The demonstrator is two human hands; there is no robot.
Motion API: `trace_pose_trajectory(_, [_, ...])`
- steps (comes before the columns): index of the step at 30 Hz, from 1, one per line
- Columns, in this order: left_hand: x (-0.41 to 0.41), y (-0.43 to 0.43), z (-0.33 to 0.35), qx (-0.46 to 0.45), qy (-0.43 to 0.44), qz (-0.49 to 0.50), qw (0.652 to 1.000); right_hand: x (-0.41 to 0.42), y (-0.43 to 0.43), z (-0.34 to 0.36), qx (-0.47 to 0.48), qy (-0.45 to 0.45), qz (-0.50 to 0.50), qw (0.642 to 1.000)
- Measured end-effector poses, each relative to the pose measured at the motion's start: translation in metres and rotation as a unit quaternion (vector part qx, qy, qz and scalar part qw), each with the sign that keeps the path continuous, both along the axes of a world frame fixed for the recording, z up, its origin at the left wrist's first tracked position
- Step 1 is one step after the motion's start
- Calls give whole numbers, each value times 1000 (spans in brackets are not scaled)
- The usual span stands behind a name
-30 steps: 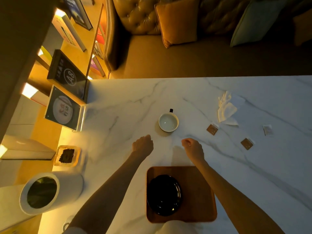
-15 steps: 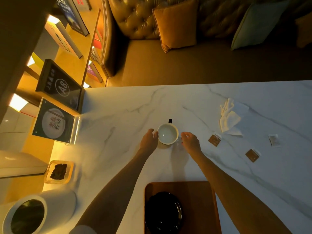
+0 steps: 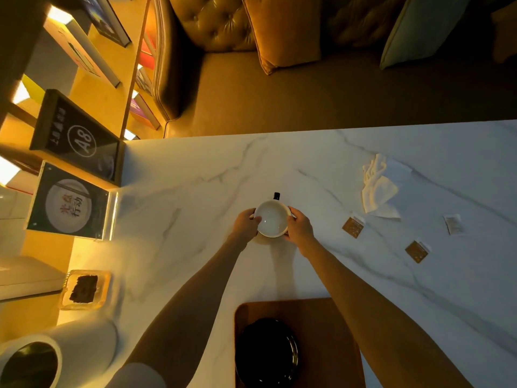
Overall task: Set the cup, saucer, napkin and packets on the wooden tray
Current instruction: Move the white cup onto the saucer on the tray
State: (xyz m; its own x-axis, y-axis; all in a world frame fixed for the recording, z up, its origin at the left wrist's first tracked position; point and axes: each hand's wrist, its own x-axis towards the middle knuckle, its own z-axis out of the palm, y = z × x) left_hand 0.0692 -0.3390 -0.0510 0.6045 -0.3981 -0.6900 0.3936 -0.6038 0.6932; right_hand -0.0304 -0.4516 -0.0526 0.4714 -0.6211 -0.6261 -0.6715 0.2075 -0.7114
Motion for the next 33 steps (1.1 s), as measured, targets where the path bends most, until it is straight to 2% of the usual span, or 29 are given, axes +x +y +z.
trace_pose_trajectory(2, [-3, 2, -1, -8, 32, 23, 999, 0, 1, 1, 40, -14, -31, 999])
trace_pose_trajectory(11, [-31, 33, 17, -1, 22, 49, 999, -29, 25, 20, 16, -39, 17, 999])
trace_pose_trajectory(22, [-142, 133, 47, 5, -6, 45, 999, -125, 107, 51, 69, -21, 53, 996])
trace_pose_trajectory(33, [-240, 204, 39, 30, 57, 49, 997, -224, 174, 42, 140, 11, 31, 990])
